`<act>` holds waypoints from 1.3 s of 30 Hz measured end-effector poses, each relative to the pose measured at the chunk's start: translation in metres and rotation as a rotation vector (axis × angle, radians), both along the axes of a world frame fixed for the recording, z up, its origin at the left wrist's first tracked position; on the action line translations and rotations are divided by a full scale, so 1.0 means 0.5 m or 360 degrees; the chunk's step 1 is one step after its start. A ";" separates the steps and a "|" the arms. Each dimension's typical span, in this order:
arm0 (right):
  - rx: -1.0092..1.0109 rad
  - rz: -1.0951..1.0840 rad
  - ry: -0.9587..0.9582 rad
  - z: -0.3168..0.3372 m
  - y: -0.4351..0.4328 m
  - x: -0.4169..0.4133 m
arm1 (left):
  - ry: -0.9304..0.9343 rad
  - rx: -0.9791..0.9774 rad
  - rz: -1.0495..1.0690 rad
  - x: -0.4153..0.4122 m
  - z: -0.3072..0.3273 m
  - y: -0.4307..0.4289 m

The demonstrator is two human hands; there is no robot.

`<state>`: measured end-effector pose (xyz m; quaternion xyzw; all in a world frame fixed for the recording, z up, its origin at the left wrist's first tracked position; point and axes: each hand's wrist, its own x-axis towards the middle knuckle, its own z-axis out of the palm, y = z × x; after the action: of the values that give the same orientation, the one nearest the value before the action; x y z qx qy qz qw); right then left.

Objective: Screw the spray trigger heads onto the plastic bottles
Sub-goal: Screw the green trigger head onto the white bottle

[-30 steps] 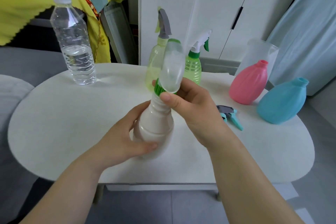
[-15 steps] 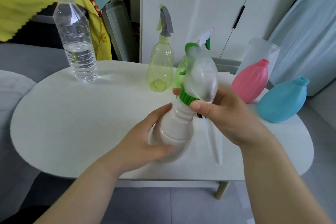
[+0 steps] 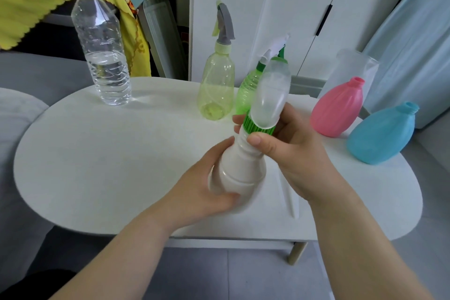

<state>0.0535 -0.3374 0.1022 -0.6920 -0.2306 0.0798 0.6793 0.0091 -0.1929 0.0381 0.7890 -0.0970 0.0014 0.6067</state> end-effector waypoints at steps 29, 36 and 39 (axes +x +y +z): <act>0.0433 -0.0296 -0.0032 -0.045 0.031 -0.014 | -0.0054 0.0065 0.0311 0.000 -0.018 -0.019; 0.0355 -0.0095 0.0047 -0.038 0.014 -0.007 | -0.0029 0.0043 0.0295 0.001 -0.015 -0.018; 0.0367 -0.0319 0.0030 -0.042 0.032 -0.008 | -0.0035 0.0044 0.0296 0.001 -0.015 -0.019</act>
<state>0.0496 -0.3216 0.0811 -0.6282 -0.1618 -0.0089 0.7610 0.0096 -0.2022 0.0309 0.8028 -0.0301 0.0649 0.5920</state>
